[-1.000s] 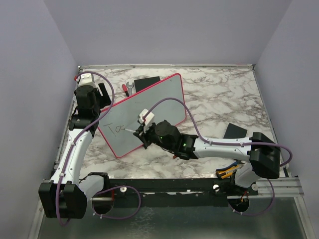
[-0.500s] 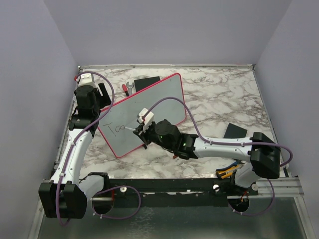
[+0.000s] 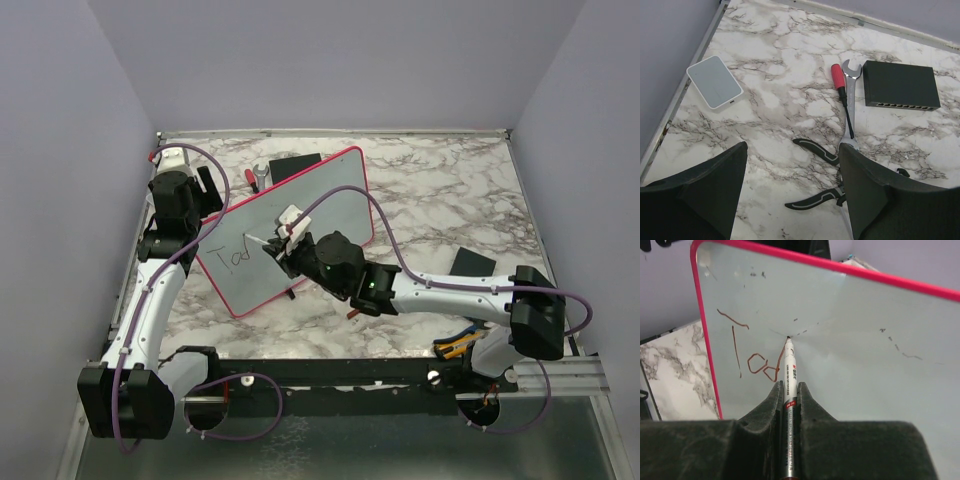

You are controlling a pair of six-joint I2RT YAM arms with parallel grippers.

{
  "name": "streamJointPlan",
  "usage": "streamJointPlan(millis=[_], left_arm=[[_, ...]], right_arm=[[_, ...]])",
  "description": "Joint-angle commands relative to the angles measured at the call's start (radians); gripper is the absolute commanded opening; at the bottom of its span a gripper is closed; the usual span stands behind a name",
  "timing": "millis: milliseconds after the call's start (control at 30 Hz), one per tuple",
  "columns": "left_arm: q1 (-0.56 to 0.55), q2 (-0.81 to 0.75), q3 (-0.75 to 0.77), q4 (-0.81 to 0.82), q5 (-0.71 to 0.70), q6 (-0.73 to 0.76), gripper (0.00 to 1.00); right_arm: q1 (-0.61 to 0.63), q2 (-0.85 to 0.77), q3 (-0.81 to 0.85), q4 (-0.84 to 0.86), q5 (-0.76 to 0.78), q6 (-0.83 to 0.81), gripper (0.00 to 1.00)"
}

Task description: Write a sentence on the whiteboard

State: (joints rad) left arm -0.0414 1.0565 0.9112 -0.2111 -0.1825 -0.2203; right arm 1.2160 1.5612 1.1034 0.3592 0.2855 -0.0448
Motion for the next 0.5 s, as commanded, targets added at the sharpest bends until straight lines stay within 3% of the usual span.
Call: streamJointPlan(millis=[0, 467], left_arm=[[-0.003, -0.013, -0.017, -0.01, 0.028, 0.003, 0.75], [-0.003, -0.011, -0.015, -0.01, 0.029, 0.003, 0.74]], right_arm=[[-0.021, -0.018, 0.042, 0.055, 0.079, -0.047, 0.0], [-0.023, -0.024, -0.023, 0.024, 0.022, 0.016, 0.0]])
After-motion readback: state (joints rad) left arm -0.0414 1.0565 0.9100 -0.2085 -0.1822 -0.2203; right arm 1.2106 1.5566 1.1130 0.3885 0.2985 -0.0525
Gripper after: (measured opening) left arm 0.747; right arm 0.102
